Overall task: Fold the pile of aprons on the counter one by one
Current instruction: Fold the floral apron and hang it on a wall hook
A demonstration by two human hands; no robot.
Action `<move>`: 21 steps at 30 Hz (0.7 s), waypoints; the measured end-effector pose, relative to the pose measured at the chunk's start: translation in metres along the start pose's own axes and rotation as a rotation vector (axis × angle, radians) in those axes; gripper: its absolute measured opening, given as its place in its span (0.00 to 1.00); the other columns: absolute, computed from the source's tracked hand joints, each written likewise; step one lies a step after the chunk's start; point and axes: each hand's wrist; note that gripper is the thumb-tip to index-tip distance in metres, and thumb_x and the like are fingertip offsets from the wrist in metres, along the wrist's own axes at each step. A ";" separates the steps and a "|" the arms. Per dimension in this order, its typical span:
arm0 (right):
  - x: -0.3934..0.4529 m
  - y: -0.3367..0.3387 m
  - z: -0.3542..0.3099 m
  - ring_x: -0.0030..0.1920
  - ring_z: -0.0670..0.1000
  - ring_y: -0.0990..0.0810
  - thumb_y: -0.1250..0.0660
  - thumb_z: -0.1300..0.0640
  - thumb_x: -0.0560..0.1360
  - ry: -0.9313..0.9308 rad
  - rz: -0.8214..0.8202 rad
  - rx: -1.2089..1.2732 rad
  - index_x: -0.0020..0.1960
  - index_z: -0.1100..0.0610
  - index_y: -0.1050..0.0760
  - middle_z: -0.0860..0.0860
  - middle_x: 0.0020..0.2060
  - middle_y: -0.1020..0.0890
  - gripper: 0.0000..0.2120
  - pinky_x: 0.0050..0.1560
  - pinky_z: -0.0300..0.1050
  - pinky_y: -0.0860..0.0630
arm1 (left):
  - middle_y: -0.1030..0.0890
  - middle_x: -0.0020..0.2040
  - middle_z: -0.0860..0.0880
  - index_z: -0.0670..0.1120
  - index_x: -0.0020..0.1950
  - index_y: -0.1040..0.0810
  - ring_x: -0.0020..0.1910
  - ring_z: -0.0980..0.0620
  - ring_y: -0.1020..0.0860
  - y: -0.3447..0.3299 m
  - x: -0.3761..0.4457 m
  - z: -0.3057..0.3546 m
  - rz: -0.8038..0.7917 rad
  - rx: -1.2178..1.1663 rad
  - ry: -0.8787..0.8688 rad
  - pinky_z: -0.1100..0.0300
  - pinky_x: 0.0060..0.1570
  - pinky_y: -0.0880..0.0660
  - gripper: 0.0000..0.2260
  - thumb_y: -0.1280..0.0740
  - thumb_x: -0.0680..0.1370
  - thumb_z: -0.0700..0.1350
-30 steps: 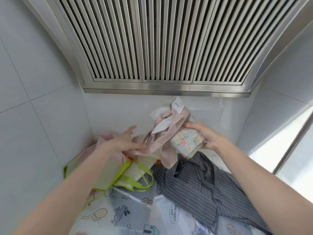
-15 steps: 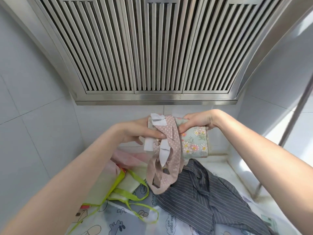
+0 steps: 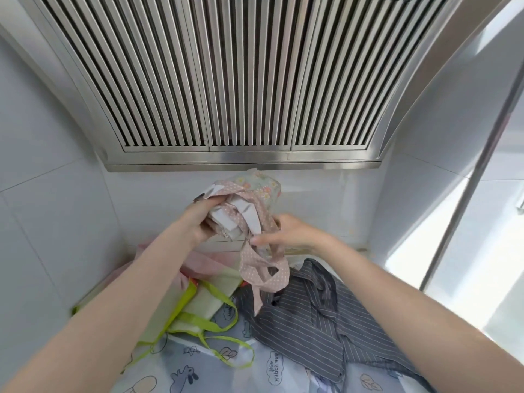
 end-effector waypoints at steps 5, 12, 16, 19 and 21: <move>0.003 -0.002 0.011 0.29 0.45 0.24 0.35 0.69 0.74 -0.040 -0.003 0.698 0.48 0.61 0.26 0.52 0.35 0.22 0.06 0.32 0.38 0.24 | 0.18 0.39 0.50 0.47 0.46 0.23 0.40 0.54 0.21 0.011 0.003 0.013 0.023 -0.022 -0.041 0.62 0.35 0.22 0.01 0.33 0.77 0.43; -0.003 0.036 -0.019 0.22 0.43 0.27 0.39 0.64 0.76 0.144 0.066 1.215 0.45 0.59 0.28 0.46 0.23 0.27 0.02 0.24 0.35 0.28 | 0.24 0.33 0.48 0.46 0.47 0.25 0.21 0.56 0.26 0.033 0.001 0.007 0.231 0.193 -0.140 0.69 0.18 0.34 0.06 0.29 0.74 0.42; -0.001 0.028 -0.004 0.29 0.47 0.23 0.40 0.56 0.75 -0.086 -0.299 1.000 0.50 0.63 0.27 0.52 0.32 0.21 0.11 0.31 0.37 0.23 | 0.24 0.29 0.49 0.48 0.41 0.26 0.19 0.58 0.28 0.040 -0.003 0.002 0.319 0.075 -0.165 0.72 0.17 0.38 0.07 0.29 0.74 0.42; -0.001 0.019 0.016 0.36 0.50 0.23 0.50 0.56 0.82 -0.226 -0.488 0.376 0.51 0.66 0.27 0.56 0.41 0.17 0.17 0.38 0.40 0.25 | 0.23 0.36 0.50 0.48 0.43 0.25 0.29 0.57 0.25 0.040 -0.005 0.004 0.310 0.071 -0.199 0.71 0.19 0.33 0.05 0.31 0.75 0.40; 0.002 0.012 0.018 0.38 0.46 0.19 0.46 0.58 0.82 -0.218 -0.418 -0.018 0.53 0.66 0.24 0.57 0.52 0.19 0.15 0.41 0.39 0.23 | 0.23 0.39 0.50 0.49 0.45 0.26 0.35 0.55 0.24 0.036 -0.008 0.004 0.264 0.050 -0.220 0.69 0.25 0.28 0.04 0.32 0.76 0.40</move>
Point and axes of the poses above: each hand's wrist, its own x-axis towards the middle knuckle, its own y-axis out of the back of the hand, z = x × y
